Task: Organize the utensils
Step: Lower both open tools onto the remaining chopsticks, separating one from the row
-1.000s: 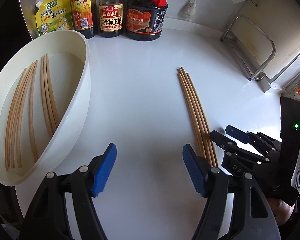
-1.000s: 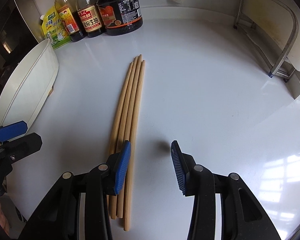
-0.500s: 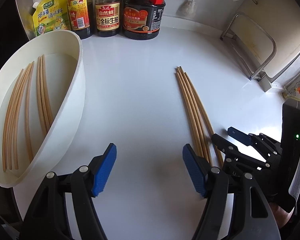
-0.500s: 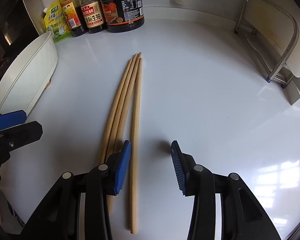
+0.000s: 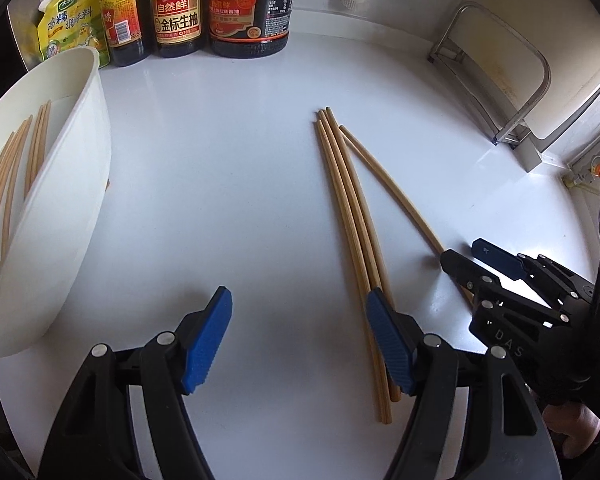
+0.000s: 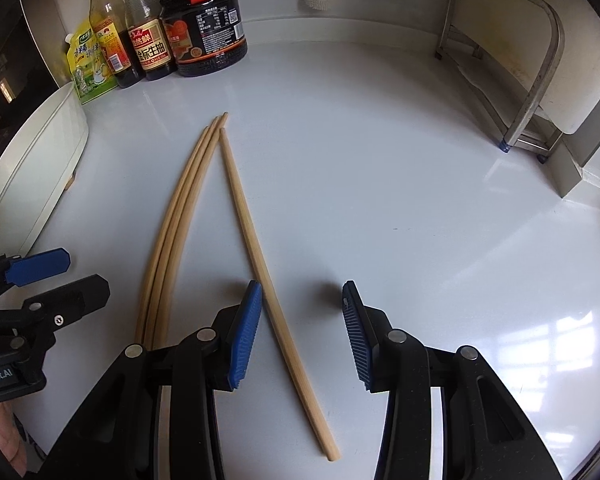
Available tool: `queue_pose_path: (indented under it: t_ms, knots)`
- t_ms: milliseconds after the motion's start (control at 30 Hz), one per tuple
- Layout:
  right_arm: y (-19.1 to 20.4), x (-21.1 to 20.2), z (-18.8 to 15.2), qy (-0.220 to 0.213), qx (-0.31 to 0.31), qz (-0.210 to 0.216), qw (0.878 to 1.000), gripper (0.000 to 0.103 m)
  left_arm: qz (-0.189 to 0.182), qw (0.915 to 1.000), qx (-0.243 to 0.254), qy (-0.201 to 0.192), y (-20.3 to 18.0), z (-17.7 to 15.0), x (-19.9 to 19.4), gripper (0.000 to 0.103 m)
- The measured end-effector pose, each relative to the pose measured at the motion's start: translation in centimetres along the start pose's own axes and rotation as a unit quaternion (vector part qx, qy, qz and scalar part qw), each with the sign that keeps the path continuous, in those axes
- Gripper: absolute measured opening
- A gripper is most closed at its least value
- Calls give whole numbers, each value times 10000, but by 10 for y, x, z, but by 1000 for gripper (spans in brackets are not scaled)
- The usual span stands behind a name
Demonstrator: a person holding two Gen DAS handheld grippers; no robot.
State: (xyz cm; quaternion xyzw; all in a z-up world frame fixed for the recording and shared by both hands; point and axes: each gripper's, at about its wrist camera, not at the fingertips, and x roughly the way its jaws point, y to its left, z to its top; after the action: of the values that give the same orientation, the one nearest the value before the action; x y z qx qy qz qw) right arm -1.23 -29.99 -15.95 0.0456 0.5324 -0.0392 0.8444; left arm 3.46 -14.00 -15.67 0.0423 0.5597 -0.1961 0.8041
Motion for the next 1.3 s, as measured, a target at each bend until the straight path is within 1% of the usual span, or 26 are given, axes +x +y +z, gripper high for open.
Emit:
queue_pose_path:
  t_ms: [200, 533, 1000, 1300]
  knots:
    - [-5, -6, -3, -69, 6, 18, 10000, 40, 66, 10000, 57, 28, -8, -1, 10, 69]
    - [-6, -3, -2, -77, -11, 51, 10000, 40, 296, 9995, 93, -36, -13, 2, 15, 70]
    - [-14, -1, 2, -116, 22, -20, 9999, 40, 404, 9992, 55, -16, -16, 5, 19, 78]
    - [-15, 0, 4, -153, -17, -9, 9999, 40, 709, 9974, 89, -3, -14, 9, 24, 80]
